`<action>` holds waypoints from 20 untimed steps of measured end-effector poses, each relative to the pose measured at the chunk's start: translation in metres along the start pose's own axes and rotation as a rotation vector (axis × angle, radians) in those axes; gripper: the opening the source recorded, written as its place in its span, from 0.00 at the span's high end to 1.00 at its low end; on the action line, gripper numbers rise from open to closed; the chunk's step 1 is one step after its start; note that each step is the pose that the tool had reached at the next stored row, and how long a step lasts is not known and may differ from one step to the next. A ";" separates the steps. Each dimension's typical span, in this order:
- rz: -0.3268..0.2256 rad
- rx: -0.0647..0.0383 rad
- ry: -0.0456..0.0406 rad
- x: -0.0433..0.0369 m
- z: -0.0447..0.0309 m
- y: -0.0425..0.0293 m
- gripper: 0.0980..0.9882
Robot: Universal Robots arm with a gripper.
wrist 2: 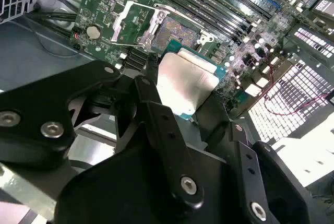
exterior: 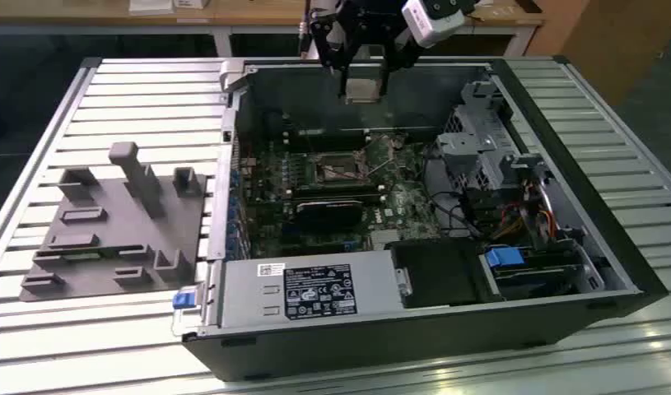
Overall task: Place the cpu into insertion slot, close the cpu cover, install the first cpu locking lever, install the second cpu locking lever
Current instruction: 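Place the cpu into insertion slot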
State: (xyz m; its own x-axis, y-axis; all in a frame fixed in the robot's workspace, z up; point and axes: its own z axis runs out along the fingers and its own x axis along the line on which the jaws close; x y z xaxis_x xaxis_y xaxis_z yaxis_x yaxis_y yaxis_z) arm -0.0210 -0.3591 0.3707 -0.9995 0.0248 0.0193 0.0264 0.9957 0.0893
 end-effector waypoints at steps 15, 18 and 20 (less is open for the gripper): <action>0.000 0.000 0.0000 0.0000 0.0034 -0.0003 0.51; 0.000 0.000 0.0000 -0.0001 0.0064 -0.0006 0.51; 0.000 0.000 0.0001 -0.0002 0.0091 -0.0008 0.51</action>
State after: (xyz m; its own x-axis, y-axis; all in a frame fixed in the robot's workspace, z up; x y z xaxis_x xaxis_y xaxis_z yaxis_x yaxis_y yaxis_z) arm -0.0211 -0.3591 0.3615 -0.9995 0.0247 0.0193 0.0263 0.9957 0.0893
